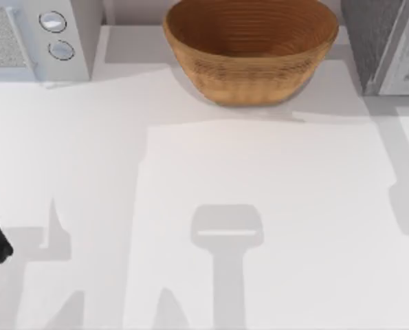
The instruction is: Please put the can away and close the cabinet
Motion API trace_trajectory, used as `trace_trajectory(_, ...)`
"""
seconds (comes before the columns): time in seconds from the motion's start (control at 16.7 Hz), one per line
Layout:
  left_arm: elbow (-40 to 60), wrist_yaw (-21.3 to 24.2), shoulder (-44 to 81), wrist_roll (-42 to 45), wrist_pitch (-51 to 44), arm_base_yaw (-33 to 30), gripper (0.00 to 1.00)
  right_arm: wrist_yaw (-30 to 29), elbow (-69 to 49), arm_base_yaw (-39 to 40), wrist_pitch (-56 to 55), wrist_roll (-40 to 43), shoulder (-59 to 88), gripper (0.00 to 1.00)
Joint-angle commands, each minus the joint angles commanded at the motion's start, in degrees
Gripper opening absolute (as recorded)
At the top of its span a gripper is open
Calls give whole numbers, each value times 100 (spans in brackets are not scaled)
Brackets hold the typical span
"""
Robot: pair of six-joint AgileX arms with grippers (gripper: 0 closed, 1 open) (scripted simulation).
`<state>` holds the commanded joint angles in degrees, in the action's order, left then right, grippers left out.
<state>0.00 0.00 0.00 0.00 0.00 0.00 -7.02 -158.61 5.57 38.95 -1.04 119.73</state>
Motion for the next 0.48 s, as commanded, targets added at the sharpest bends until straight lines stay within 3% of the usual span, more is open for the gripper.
trace_trajectory(0.48, 0, 0, 0, 0, 0, 0, 100, 113, 324, -20, -50, 13, -319, 100)
